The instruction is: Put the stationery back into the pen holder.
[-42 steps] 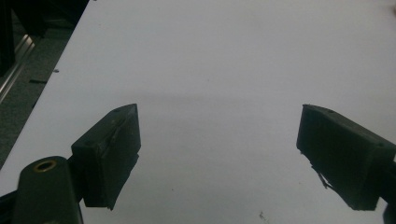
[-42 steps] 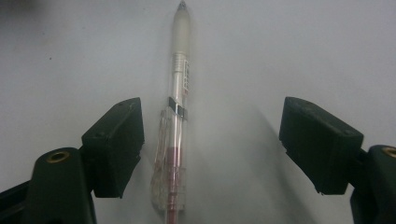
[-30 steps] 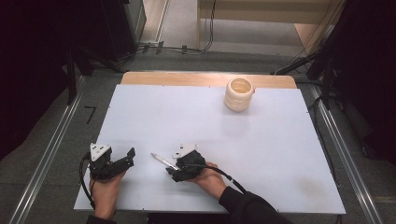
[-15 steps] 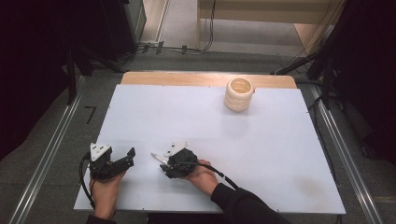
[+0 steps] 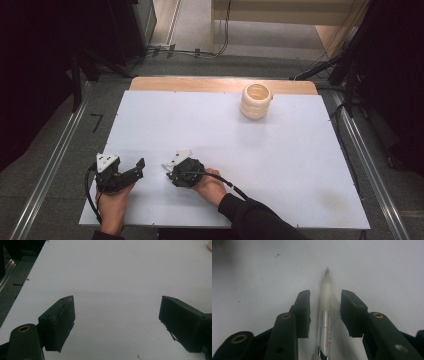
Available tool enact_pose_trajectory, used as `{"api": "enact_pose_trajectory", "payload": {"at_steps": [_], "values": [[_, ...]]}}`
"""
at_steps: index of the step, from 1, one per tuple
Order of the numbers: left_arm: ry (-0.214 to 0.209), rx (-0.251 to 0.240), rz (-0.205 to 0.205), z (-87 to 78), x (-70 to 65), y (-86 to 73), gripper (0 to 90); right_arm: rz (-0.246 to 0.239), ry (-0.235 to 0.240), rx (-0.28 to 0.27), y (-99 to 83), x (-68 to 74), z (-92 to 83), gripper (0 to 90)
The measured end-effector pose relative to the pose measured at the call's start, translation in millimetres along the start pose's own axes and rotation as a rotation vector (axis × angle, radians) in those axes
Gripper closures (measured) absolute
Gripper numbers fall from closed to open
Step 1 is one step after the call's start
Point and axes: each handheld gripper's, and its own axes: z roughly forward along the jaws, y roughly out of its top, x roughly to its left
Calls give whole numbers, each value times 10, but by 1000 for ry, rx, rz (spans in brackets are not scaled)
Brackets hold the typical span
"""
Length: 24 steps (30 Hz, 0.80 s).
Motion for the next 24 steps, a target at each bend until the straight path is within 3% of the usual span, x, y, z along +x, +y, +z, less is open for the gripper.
{"api": "enact_pose_trajectory", "payload": {"at_steps": [24], "values": [[-2, 3, 1, 9, -3, -2, 143, 6, 15, 12, 108, -16, 91, 722]]}}
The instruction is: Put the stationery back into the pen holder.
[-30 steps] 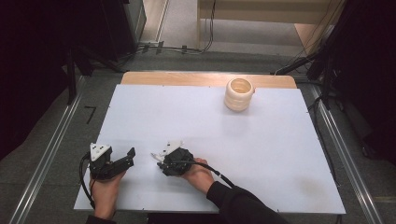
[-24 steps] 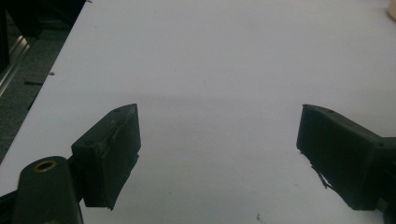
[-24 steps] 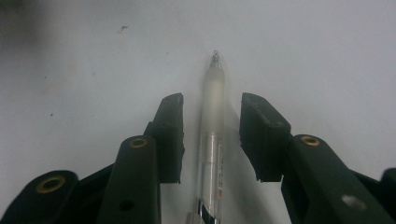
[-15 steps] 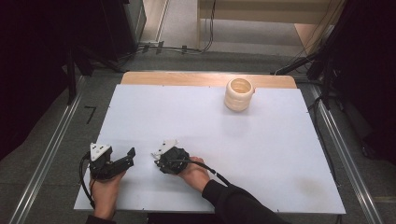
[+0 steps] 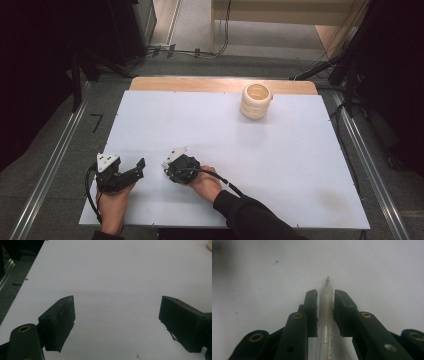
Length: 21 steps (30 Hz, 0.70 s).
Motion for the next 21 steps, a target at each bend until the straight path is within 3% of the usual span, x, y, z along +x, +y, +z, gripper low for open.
{"api": "enact_pose_trajectory", "payload": {"at_steps": [5, 21], "values": [[0, 0, -1, 3, 3, -1, 143, -1, 1, -1, 6, -4, 5, 767], [6, 2, -2, -6, 13, -8, 145, -11, -9, 3, -21, 0, -42, 788]]}}
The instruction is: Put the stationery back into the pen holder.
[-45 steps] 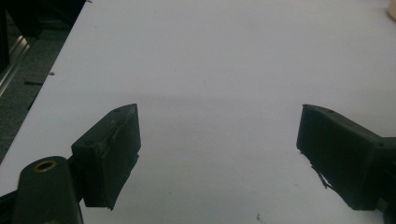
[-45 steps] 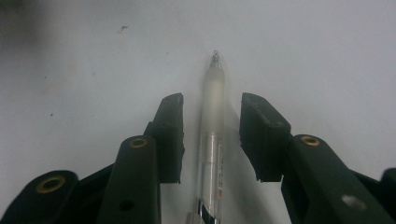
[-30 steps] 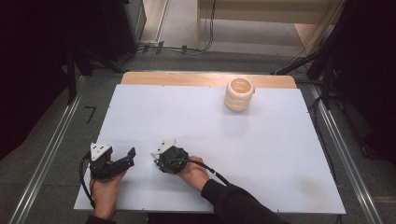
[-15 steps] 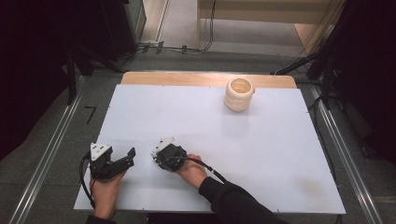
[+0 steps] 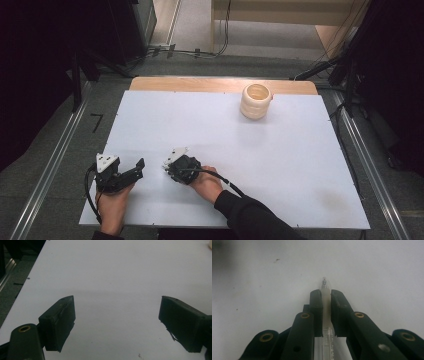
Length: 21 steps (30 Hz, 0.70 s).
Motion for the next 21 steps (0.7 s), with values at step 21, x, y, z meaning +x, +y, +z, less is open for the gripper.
{"api": "enact_pose_trajectory", "payload": {"at_steps": [21], "values": [[1, 4, 2, 8, -2, -2, 145, 43, -41, -13, -107, -266, -186, 788]]}}
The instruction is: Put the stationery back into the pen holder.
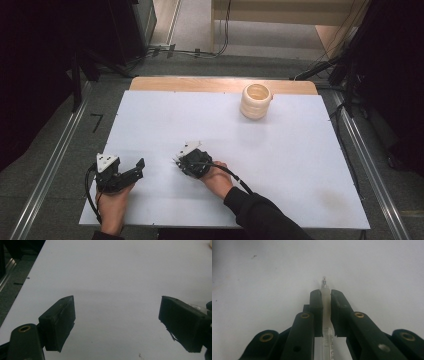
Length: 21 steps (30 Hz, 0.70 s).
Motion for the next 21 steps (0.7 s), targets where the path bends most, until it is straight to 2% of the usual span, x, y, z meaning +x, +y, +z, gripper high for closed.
{"api": "enact_pose_trajectory", "payload": {"at_steps": [5, 6, 7, 14, 21], "values": [[-2, 1, 1, 1, 2, 1, 145, 27, -13, -3, -17, -73, -49, 788], [-1, 1, 0, 3, 2, 0, 145, 20, -13, -9, -19, -101, -55, 788], [-1, 2, -2, 4, 2, 0, 145, 35, -20, -7, -23, -114, -71, 788], [-2, 2, -4, 10, 1, -1, 145, 57, -50, -28, -39, -294, -179, 787], [-2, 3, -4, 11, 1, -2, 145, 101, -87, -49, -62, -490, -307, 787]]}}
